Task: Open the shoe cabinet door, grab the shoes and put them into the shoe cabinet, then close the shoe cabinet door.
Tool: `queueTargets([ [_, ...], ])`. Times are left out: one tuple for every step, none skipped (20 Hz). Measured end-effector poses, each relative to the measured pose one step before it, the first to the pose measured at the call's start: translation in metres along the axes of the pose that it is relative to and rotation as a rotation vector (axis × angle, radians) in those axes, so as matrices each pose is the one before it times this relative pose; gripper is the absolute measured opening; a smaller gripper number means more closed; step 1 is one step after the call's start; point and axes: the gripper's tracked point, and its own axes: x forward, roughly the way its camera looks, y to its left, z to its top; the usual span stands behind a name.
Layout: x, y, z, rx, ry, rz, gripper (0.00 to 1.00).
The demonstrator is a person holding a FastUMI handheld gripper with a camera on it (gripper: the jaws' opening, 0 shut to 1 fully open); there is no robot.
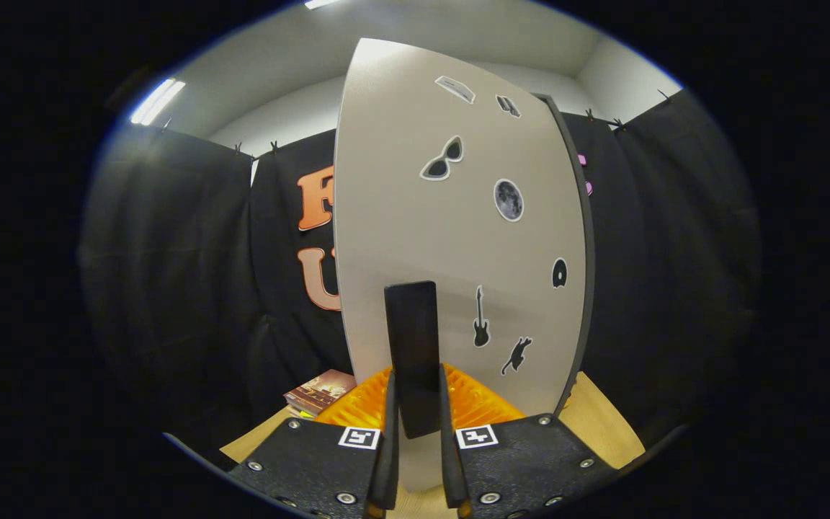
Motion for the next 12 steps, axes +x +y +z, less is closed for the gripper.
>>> queueTargets([
  [-0.00439,-0.00497,0.00043,-0.00195,0.00319,-0.01015,0.24],
  [-0.00542,-0.00345,-0.00025,-0.00213,0.00027,-0.01113,0.24],
  [-0.00157,-0.00346,-0.00040,-0.00818,-0.00034,-0.00829,0.22],
  [-0.00380,-0.00423,0.00046,-0.00052,-0.00273,-0.00991,0.21],
  [-0.00240,-0.00426,-0.00066,0.00132,-0.00154,-0.01020,0.18],
  [-0.00217,-0.00474,0.00054,0.00381,-0.00085,-0.01199,0.17],
  [-0.00265,-0.00395,-0.00031,0.00445,0.00049,-0.01516,0.16],
  [-0.00254,-0.00302,-0.00096,0.00342,0.00068,-0.01973,0.15],
  [-0.00291,-0.00481,-0.00025,-0.00251,-0.00227,-0.02496,0.14],
  [-0.00322,-0.00766,0.00048,-0.00750,-0.00439,-0.02704,0.13],
  [-0.00210,-0.01186,0.00044,-0.00898,-0.00331,-0.02785,0.12],
  [-0.00121,-0.01064,0.00028,-0.00737,-0.00223,-0.02667,0.11],
])
